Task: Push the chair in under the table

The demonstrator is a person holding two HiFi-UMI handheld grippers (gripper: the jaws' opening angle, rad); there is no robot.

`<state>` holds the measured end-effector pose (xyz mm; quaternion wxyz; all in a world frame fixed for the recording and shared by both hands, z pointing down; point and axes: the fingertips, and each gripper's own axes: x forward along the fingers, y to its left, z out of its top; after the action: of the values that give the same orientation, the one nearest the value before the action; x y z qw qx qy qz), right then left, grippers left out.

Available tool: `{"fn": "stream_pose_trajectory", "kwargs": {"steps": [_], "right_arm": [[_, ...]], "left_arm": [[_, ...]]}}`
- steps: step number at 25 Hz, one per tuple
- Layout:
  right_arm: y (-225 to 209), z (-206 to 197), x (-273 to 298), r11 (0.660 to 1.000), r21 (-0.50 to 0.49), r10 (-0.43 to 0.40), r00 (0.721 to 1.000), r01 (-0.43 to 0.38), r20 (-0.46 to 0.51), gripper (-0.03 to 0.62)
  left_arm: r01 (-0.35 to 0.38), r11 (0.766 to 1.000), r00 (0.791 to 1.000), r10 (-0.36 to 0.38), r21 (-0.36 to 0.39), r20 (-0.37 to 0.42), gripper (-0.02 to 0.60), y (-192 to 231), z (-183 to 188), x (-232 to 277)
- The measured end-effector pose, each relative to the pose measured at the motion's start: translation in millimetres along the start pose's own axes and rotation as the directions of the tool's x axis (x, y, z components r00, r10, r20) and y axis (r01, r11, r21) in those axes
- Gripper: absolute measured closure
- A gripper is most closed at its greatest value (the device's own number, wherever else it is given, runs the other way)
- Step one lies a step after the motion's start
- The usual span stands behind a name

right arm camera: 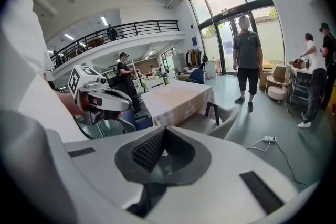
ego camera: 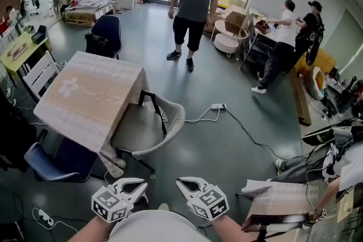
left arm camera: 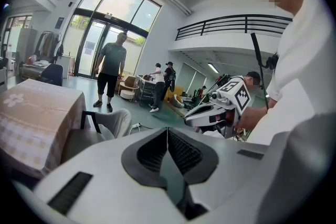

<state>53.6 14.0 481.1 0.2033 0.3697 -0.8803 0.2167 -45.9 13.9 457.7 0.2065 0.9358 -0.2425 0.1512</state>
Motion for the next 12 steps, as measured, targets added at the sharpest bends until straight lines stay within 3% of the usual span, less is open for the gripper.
{"fn": "stream_pose_trajectory", "kwargs": {"steps": [8, 12], "right_arm": [[11.0, -0.9, -11.0, 0.999, -0.052, 0.018, 1.0, -0.017, 0.019, 0.58], [15.8, -8.6, -14.7, 1.0, -0.025, 0.013, 1.0, -0.013, 0.014, 0.58]], "left_arm": [[-0.013, 1.0, 1.0, 0.012, 0.022, 0.023, 0.566, -19.9, -0.9, -5.7], [0.0, 1.0, 1.0, 0.0, 0.007, -0.015, 0.566, -24.4, -11.1, -2.7]]}}
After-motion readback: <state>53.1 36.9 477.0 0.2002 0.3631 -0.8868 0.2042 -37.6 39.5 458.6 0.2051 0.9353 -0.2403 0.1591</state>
